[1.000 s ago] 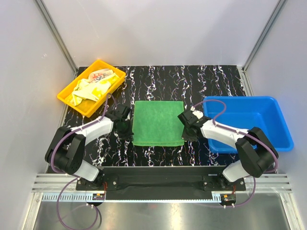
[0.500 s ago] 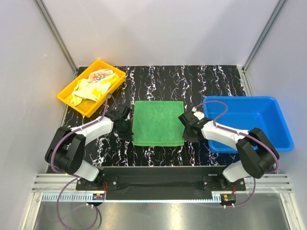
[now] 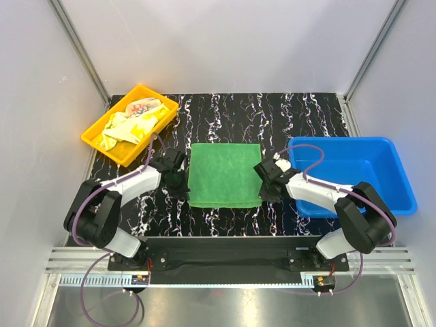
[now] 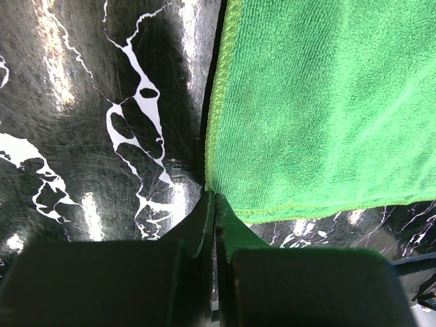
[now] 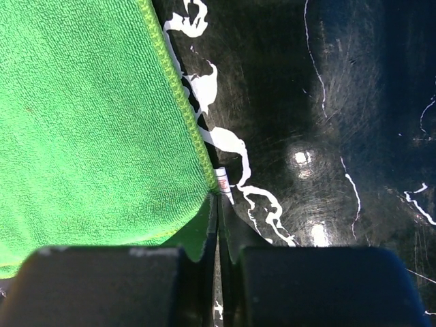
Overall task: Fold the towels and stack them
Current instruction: Fold the towel
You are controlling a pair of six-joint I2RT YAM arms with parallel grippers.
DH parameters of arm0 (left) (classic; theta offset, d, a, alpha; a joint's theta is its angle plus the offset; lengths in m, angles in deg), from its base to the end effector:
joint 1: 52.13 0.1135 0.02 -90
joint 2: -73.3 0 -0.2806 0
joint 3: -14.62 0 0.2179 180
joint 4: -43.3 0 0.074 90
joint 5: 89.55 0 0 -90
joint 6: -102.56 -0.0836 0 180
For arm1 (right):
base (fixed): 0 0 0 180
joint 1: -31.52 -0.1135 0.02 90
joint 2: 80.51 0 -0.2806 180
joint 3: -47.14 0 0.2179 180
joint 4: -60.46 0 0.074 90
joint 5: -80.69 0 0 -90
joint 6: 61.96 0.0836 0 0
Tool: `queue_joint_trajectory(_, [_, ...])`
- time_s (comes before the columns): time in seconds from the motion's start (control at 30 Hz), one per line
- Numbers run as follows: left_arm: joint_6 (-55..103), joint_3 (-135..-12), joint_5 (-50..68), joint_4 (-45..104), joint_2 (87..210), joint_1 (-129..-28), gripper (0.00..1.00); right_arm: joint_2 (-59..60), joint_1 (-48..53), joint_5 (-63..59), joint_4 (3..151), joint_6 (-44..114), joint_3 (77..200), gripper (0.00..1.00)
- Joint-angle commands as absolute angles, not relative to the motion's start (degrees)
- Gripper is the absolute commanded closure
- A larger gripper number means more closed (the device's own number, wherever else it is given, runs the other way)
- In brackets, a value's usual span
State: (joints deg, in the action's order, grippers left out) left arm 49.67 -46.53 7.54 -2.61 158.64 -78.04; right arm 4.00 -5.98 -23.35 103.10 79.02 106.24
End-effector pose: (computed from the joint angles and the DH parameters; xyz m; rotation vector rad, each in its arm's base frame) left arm 0.2198 -0.1183 0.1563 -0.2499 2.8699 -0.4163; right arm 0.2091 0.1349 0.1555 0.3804 2.6699 0.1269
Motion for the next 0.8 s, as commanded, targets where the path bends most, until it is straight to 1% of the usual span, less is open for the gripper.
queue_joint_trajectory(0.0, [50.36,-47.59,8.62,-2.03,156.98,-77.79,1.00,2.37,-6.45,-26.10,102.37,79.89,106.36,1.00])
queue_joint_trajectory(0.27, [50.44,-52.07,8.45,-5.99,153.64,-77.79,1.00,-1.14,-6.54,-27.24,105.71,77.26,109.53,1.00])
queue_joint_trajectory(0.43, [50.62,-52.34,8.45,-6.17,153.11,-77.79,1.00,-1.32,-6.45,-25.84,105.27,77.95,108.92,1.00])
queue_joint_trajectory(0.47, [50.62,-52.17,8.80,-6.08,153.28,-77.79,1.00,-1.23,-6.45,-25.31,105.10,78.22,108.74,0.97])
queue_joint_trajectory(0.6, [50.97,-51.55,9.15,-5.03,153.72,-77.79,1.00,-1.23,-6.45,-23.81,104.66,80.76,107.34,0.70])
queue_joint_trajectory(0.63, [51.06,-51.46,9.33,-4.94,153.72,-77.70,1.00,-1.40,-6.54,-23.81,104.48,81.03,106.81,0.68])
queue_joint_trajectory(0.77, [49.92,-51.81,6.62,-6.34,154.34,-77.79,1.00,-2.11,-6.54,-23.64,103.60,82.17,105.75,0.68])
